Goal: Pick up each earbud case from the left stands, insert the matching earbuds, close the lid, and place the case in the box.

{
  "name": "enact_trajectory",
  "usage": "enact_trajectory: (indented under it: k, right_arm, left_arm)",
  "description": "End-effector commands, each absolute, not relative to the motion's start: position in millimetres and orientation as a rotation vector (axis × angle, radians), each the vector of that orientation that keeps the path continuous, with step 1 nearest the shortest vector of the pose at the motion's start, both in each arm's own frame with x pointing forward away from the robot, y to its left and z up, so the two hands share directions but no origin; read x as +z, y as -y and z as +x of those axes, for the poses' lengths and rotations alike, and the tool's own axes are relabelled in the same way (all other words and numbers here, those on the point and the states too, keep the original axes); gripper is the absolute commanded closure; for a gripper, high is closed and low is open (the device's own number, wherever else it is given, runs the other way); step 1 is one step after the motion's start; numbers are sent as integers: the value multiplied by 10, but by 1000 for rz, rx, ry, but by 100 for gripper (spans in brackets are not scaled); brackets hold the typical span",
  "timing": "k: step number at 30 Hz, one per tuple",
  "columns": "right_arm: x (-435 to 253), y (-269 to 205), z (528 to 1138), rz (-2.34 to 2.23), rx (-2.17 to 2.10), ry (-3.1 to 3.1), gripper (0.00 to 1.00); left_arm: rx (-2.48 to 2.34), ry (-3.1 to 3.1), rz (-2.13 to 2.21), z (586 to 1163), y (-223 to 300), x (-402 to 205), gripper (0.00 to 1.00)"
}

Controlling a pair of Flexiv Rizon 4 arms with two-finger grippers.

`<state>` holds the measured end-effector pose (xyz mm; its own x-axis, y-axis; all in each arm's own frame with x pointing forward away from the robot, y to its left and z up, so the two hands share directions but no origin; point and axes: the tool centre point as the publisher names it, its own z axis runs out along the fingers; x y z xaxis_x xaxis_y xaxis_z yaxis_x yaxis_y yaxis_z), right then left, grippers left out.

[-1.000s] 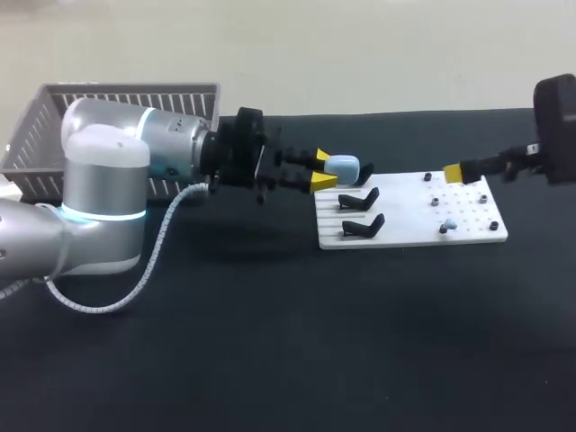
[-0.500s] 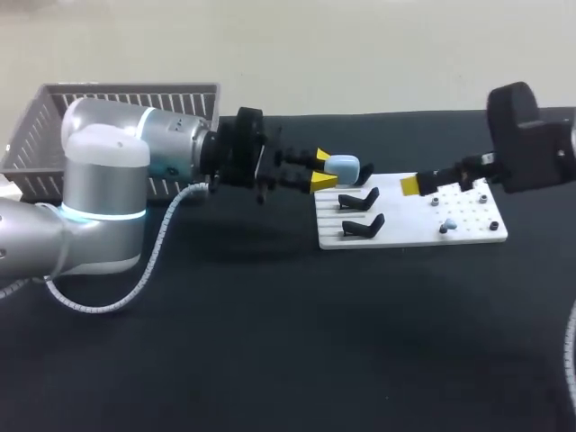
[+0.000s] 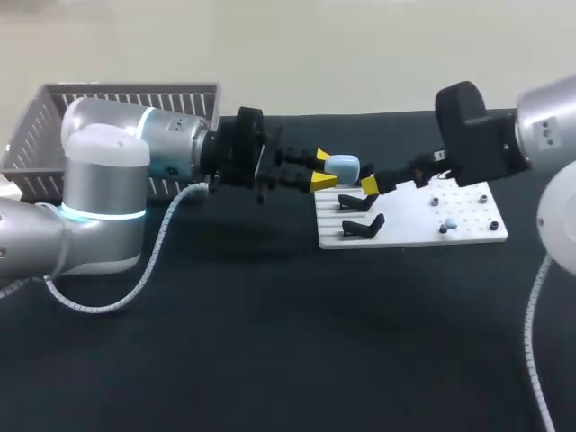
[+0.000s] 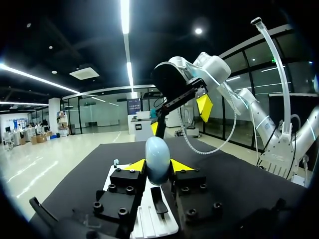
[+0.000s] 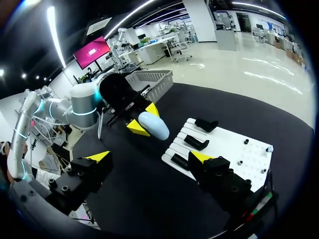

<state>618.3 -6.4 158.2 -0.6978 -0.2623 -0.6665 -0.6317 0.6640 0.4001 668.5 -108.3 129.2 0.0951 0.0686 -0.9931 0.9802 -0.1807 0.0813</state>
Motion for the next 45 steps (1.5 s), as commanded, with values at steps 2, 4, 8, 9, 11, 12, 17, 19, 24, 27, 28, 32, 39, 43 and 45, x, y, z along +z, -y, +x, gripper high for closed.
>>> enact_trajectory:
  k: [2, 4, 8, 9, 11, 12, 17, 19, 24, 27, 28, 32, 39, 43, 45]
  right_arm:
    - [1532, -54, 6323, -716, 878, -2297, 0]
    - [1520, -85, 6350, -724, 880, -2296, 0]
    - [1510, -101, 6377, -724, 896, -2293, 0]
    - [1503, -106, 6380, -724, 897, -2293, 0]
    - [1482, -120, 6391, -727, 901, -2297, 0]
    - [1472, -128, 6396, -731, 903, -2299, 0]
    - [1420, -172, 6413, -736, 905, -2295, 0]
    - [1393, -191, 6428, -741, 902, -2300, 0]
    - [1355, -189, 6506, -734, 900, -2315, 0]
    - [1363, -205, 6525, -733, 895, -2313, 0]
    - [1365, -212, 6535, -731, 894, -2311, 0]
    - [1355, -231, 6570, -722, 880, -2313, 0]
    - [1337, -227, 6590, -711, 871, -2319, 0]
    - [1322, -213, 6618, -687, 860, -2323, 0]
    - [1315, -198, 6635, -672, 858, -2328, 0]
  left_arm:
    - [-1233, -1106, 1437, 6687, 1081, 1284, 100]
    - [-1233, -1106, 1437, 6687, 1081, 1284, 100]
    - [-1233, -1106, 1437, 6687, 1081, 1284, 100]
    - [-1233, -1106, 1437, 6687, 1081, 1284, 100]
    - [-1233, -1106, 1437, 6687, 1081, 1284, 100]
    - [-1233, -1106, 1437, 6687, 1081, 1284, 100]
    - [-1233, -1106, 1437, 6687, 1081, 1284, 100]
    - [-1233, -1106, 1437, 6687, 1081, 1284, 100]
    - [-1233, -1106, 1437, 6687, 1081, 1284, 100]
    - [-1233, -1106, 1437, 6687, 1081, 1284, 100]
    - [-1233, -1106, 1437, 6687, 1081, 1284, 100]
    - [-1233, -1106, 1437, 6687, 1081, 1284, 100]
    - [-1233, -1106, 1437, 6687, 1081, 1284, 100]
    - [-1233, -1106, 1437, 6687, 1081, 1284, 100]
    - [-1233, -1106, 1437, 6687, 1081, 1284, 100]
